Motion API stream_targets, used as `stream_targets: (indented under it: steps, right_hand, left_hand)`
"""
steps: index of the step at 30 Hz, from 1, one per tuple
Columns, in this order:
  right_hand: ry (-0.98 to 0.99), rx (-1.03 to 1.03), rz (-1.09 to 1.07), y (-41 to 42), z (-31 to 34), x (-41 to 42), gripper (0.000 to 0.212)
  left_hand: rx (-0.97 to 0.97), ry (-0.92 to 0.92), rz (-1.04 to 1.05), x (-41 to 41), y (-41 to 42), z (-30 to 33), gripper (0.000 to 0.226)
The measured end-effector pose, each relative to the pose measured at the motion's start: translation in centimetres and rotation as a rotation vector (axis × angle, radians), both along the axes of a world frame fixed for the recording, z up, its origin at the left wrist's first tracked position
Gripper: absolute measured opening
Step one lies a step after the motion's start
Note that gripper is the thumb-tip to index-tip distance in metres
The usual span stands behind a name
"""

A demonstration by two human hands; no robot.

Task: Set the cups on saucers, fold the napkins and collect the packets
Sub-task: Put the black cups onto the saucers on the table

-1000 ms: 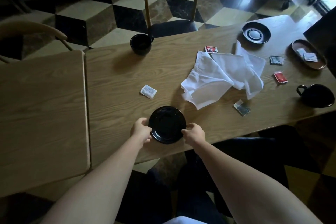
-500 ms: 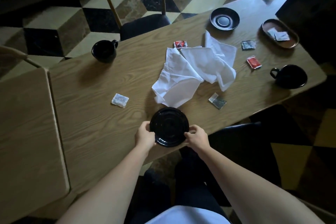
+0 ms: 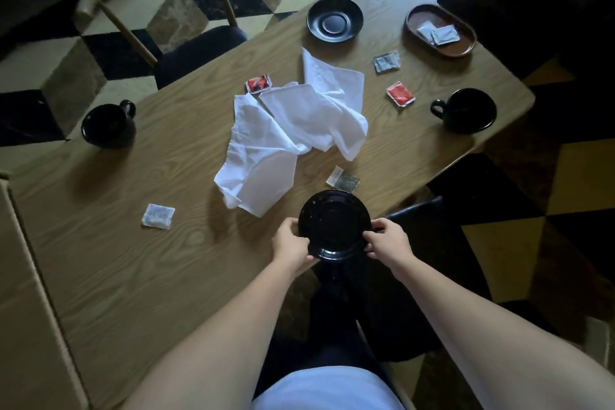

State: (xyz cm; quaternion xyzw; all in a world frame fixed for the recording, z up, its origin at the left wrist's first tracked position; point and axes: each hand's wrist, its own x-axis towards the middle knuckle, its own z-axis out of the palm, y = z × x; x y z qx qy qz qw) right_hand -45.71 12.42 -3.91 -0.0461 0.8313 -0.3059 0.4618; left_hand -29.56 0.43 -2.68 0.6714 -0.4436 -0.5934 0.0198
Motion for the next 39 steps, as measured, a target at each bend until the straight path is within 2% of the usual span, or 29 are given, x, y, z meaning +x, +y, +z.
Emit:
stream_targets:
  steps: [10, 15, 18, 21, 23, 25, 30, 39]
  right_hand:
    - [-0.023, -0.029, -0.028, -1.0, -0.5, -3.2, 0.011]
    - [-0.067, -0.004, -0.020, -1.4, -0.3, -2.9, 0.024]
    - [-0.057, 0.047, 0.001, -1.3, -0.2, -2.0, 0.038]
    - [0.082, 0.193, 0.026, -1.2, 0.8, -0.7, 0.046]
    - [0.210, 0.250, 0.050, -1.6, 1.9, 0.3, 0.045]
    - [0.266, 0.265, 0.060, -2.3, 3.0, 1.0, 0.040]
    - [0.222, 0.139, -0.032, -5.6, 5.7, 1.1, 0.013]
    - [0.237, -0.094, 0.006, -16.1, 9.9, -3.0, 0.011]
  left_hand:
    - [-0.039, -0.038, -0.047, -3.0, -1.0, 0.2, 0.039]
    - [-0.040, -0.043, -0.086, -2.6, -1.1, 0.7, 0.032]
    - [-0.016, -0.057, -0.143, -1.6, -1.5, 1.3, 0.045]
    - [-0.040, -0.062, -0.200, -0.4, -2.5, 2.7, 0.033]
    - [-0.074, -0.038, -0.249, 0.6, -3.6, 3.8, 0.021]
    - [-0.076, 0.025, -0.251, 1.4, -5.1, 4.8, 0.019]
    - [-0.055, 0.142, -0.148, 2.7, -9.6, 7.0, 0.018]
    - [-0.112, 0.251, -0.141, -1.3, -19.1, 10.2, 0.013]
